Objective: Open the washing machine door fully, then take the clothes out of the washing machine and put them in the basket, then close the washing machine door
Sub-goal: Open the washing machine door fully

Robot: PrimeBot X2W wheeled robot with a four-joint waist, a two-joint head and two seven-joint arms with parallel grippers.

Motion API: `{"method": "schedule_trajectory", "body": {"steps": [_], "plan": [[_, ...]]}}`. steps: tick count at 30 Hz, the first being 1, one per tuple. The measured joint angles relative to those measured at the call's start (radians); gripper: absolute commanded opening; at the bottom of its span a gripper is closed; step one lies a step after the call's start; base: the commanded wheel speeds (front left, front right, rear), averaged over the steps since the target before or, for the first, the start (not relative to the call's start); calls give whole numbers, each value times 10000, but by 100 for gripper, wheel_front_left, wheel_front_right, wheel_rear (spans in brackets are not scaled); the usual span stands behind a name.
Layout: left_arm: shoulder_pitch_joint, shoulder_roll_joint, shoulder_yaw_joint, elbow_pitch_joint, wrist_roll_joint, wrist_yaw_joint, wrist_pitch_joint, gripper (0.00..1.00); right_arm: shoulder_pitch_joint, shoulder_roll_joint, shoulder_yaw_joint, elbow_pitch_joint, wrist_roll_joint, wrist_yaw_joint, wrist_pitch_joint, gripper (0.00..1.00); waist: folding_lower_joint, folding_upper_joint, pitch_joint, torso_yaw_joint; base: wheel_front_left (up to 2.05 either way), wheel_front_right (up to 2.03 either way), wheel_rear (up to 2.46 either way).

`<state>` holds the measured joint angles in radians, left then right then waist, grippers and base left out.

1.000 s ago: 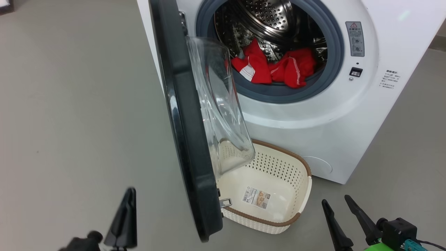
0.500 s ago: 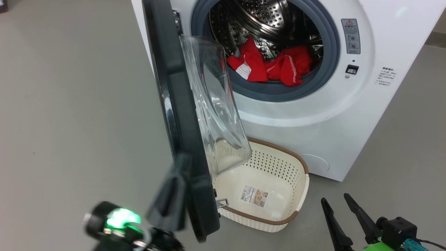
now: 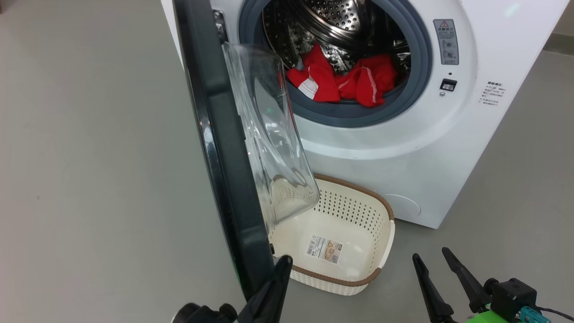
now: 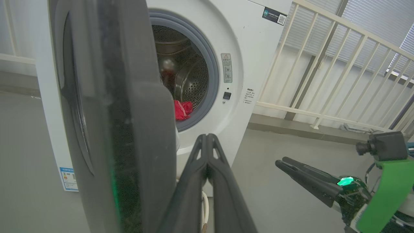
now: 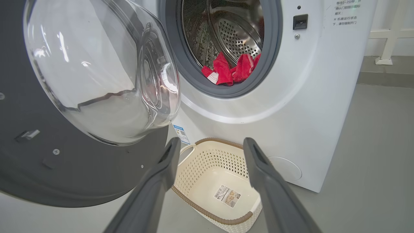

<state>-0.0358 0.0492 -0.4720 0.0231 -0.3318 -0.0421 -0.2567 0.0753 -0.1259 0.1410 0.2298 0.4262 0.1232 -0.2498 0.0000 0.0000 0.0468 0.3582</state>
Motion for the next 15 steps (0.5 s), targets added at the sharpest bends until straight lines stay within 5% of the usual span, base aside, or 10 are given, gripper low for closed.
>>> {"method": "schedule_trajectory", "body": {"steps": [15], "plan": [[-36, -107, 604, 773, -510, 255, 2, 0, -8, -6, -6, -52, 0, 0, 0, 100, 0, 0, 164, 110, 0, 0, 0]]}}
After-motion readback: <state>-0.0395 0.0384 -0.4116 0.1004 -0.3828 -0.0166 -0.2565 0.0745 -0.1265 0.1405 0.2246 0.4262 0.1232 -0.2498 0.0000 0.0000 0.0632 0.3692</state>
